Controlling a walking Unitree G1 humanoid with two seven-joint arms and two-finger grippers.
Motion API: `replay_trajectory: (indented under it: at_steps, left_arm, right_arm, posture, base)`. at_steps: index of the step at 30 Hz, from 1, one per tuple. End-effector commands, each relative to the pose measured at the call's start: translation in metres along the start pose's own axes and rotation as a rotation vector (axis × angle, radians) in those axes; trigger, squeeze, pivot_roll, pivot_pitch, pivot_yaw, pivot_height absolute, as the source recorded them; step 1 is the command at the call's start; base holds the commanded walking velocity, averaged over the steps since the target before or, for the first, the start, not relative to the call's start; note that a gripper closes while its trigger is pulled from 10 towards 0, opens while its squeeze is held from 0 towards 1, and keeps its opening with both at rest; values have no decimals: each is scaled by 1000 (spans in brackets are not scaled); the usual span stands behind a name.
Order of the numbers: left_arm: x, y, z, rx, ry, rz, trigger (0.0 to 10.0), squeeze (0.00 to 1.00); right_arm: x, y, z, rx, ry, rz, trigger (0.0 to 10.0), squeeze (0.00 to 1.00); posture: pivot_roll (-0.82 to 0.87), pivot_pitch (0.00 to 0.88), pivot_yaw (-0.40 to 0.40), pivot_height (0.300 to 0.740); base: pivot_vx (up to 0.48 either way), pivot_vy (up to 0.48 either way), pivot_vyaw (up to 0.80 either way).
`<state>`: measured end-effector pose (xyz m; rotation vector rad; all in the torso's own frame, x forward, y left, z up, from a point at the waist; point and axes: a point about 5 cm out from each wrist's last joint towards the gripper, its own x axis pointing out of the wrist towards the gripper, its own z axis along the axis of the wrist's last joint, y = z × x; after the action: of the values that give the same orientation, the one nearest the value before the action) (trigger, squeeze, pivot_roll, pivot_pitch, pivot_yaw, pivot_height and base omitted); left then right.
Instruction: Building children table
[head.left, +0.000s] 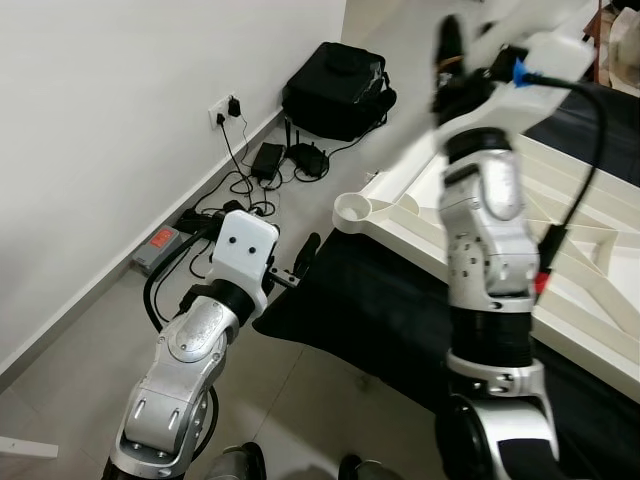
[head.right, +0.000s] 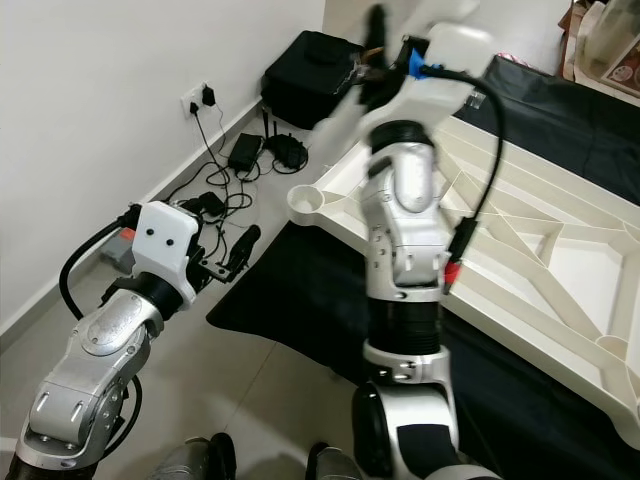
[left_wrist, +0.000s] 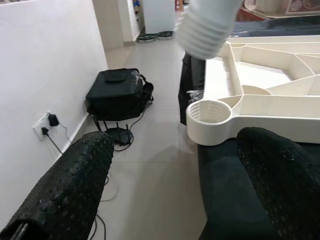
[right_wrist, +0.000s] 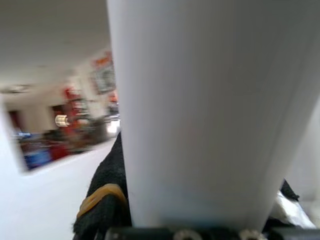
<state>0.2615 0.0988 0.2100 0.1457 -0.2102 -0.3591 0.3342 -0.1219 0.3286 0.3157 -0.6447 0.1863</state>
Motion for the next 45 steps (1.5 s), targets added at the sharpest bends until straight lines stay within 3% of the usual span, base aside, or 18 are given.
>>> replay_trajectory:
  at_steps: [1,3,4,7,8,9,10,13,22,26,28,35,38,39,40,41,42,45]
  left_arm:
    - [2,0,-6,7,19,-2,10000,0]
    - [2,0,-6,7,19,-2,10000,0]
    - [4,1,-6,16,17,-11,10000,0]
    - [4,1,-6,16,17,-11,10000,0]
    - [7,2,-6,34,11,-16,10000,0]
    - [7,2,-6,34,11,-16,10000,0]
    - [14,6,-4,60,-1,-14,10000,0]
    - [27,15,-2,92,-17,0,10000,0]
    - [42,22,1,125,-32,6,10000,0]
    - [43,20,1,124,-36,-2,10000,0]
    - [41,22,1,126,-39,3,10000,0]
    - [43,31,1,128,-40,32,10000,0]
    - [45,32,2,115,-49,39,10000,0]
    - [45,32,2,99,-50,48,10000,0]
    - [45,32,1,96,-49,50,10000,0]
    - [45,32,1,94,-48,51,10000,0]
    - [45,32,1,94,-48,51,10000,0]
    - [42,31,0,89,-46,54,10000,0]
  right_arm:
    - [-5,-4,4,-25,-48,9,10000,0]
    - [-5,-4,4,-25,-48,9,10000,0]
    - [-6,-6,5,-83,-51,-9,10000,0]
    - [-6,-6,5,-83,-51,-9,10000,0]
    - [-7,-12,8,-141,-65,-43,10000,0]
    - [-7,-12,8,-141,-65,-43,10000,0]
    - [-8,-21,11,-232,-63,-89,10000,0]
    - [-13,-35,14,-277,-60,-110,10000,0]
    - [-23,-37,10,-276,-28,-95,10000,0]
    - [-25,-46,2,-304,18,-138,10000,0]
    - [-23,-58,-2,-327,59,-184,10000,0]
    - [-10,-63,-1,-326,62,-167,10000,0]
    - [-6,-72,0,-335,62,-193,10000,0]
    - [-4,-110,4,-411,76,-325,10000,0]
    - [-4,-126,9,-446,79,-388,10000,0]
    - [-5,-136,12,-466,80,-427,10000,0]
    - [-5,-136,12,-466,80,-427,10000,0]
    - [-11,-181,29,-562,101,-563,10000,0]
  posture:
    - [129,171,-76,740]
    - [129,171,-76,740]
    - [129,171,-76,740]
    - [129,171,-76,740]
    - [123,169,-70,740]
    - [123,169,-70,740]
    - [114,163,-61,740]
    - [107,150,-54,740]
    - [96,122,-33,740]
    - [104,116,-37,740]
    - [106,113,-37,740]
    - [112,110,-41,740]
    - [109,112,-39,740]
    - [119,113,-48,740]
    - [120,113,-49,740]
    - [120,113,-49,740]
    - [120,113,-49,740]
    - [116,118,-48,740]
  base:
    - [0,0,0]
    - [0,0,0]
    - [0,0,0]
    - [0,0,0]
    - [0,0,0]
    - [0,0,0]
    - [0,0,-800]
    - [0,0,-800]
    - [0,0,-800]
    - [0,0,-800]
    - [0,0,-800]
    - [0,-109,-229]
    - [0,-255,0]
    - [0,0,0]
    - [0,0,0]
    - [0,0,0]
    - [0,0,0]
    - [0,0,0]
